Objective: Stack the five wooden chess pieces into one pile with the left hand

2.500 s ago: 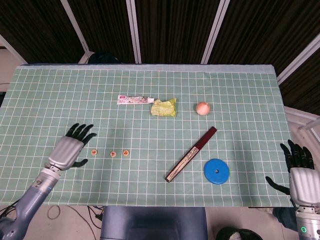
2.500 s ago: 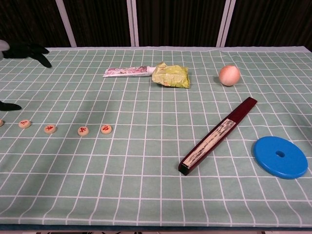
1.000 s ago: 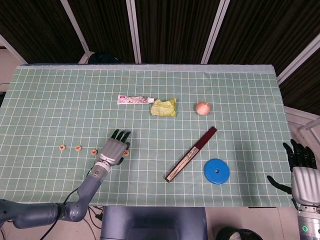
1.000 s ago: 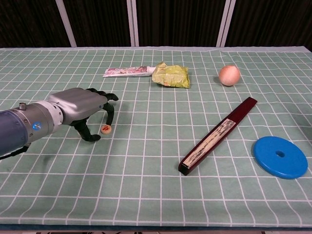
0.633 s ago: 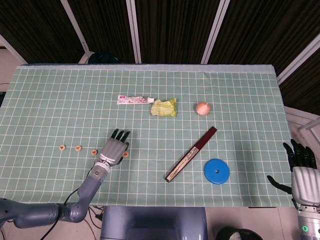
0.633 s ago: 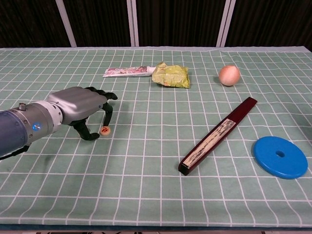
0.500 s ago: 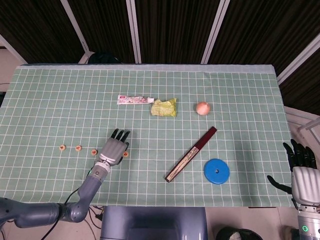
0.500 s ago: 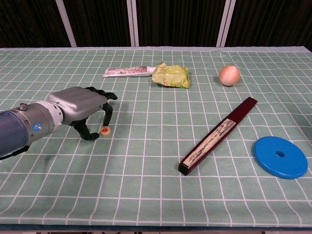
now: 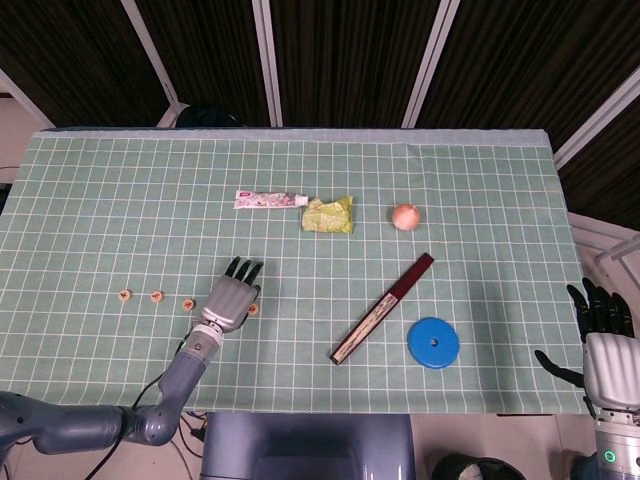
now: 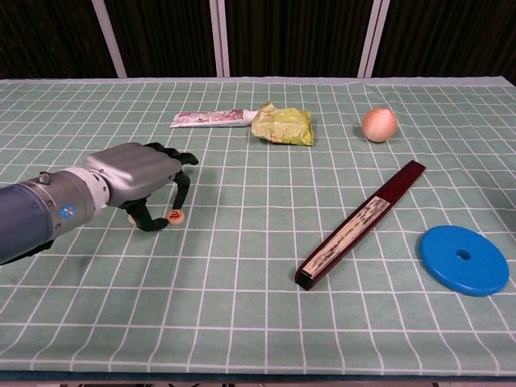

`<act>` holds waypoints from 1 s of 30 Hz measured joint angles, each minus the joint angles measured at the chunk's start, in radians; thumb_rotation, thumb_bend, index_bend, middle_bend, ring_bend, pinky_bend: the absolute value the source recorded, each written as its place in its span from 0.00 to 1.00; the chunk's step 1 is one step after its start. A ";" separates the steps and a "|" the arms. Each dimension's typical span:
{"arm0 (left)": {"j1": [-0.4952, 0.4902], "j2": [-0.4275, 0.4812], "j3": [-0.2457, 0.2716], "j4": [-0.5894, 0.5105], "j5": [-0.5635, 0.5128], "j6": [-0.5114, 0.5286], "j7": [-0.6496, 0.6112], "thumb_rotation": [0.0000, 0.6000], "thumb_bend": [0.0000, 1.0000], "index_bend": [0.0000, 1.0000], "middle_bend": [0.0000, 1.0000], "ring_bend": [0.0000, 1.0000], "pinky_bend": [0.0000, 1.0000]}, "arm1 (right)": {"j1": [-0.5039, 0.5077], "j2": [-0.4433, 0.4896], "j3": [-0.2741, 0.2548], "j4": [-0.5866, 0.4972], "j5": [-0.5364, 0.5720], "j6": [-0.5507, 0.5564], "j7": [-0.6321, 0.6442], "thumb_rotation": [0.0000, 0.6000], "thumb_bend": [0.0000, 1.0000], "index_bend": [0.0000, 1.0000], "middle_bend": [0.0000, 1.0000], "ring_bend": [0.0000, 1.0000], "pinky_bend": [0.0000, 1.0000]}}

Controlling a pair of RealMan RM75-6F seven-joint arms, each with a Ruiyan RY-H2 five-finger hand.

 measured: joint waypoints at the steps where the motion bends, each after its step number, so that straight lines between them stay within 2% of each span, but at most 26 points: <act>1: -0.001 -0.001 0.000 0.000 -0.001 0.001 0.002 1.00 0.34 0.48 0.00 0.00 0.00 | 0.000 0.000 0.000 0.000 0.000 0.000 0.000 1.00 0.23 0.08 0.01 0.00 0.00; 11: -0.012 -0.019 0.006 0.003 -0.008 0.020 0.028 1.00 0.34 0.48 0.00 0.00 0.00 | 0.001 0.000 0.000 0.000 0.001 -0.002 0.001 1.00 0.23 0.08 0.01 0.00 0.00; 20: -0.021 -0.035 0.008 0.011 -0.028 0.031 0.056 1.00 0.34 0.43 0.00 0.00 0.00 | 0.001 0.001 0.000 -0.002 0.002 -0.005 0.001 1.00 0.23 0.08 0.01 0.00 0.00; 30: -0.027 -0.045 0.013 0.015 -0.013 0.035 0.056 1.00 0.36 0.51 0.00 0.00 0.00 | 0.002 0.002 -0.001 -0.003 0.003 -0.006 0.002 1.00 0.23 0.08 0.01 0.00 0.00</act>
